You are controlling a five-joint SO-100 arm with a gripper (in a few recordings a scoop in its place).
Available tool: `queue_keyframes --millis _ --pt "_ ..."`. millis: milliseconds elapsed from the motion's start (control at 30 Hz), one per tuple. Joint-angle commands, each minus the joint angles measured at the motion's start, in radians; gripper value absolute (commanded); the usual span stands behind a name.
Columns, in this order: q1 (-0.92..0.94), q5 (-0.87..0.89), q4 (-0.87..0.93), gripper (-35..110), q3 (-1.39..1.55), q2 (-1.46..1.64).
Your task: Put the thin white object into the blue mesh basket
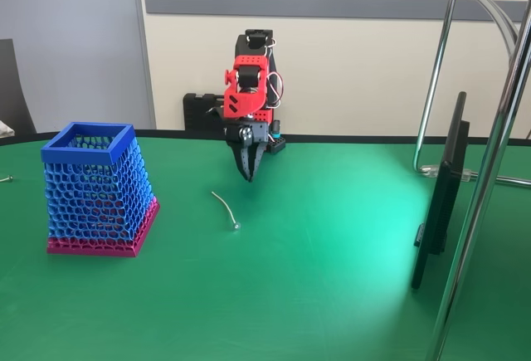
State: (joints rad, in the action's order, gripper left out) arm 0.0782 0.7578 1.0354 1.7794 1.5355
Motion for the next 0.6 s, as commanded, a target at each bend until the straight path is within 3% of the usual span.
queue_keyframes --millis 0,567 --pt "0.015 0.061 0.02 0 -0.109 -0.077" --pt "0.002 0.207 0.058 16 -0.341 -0.318"
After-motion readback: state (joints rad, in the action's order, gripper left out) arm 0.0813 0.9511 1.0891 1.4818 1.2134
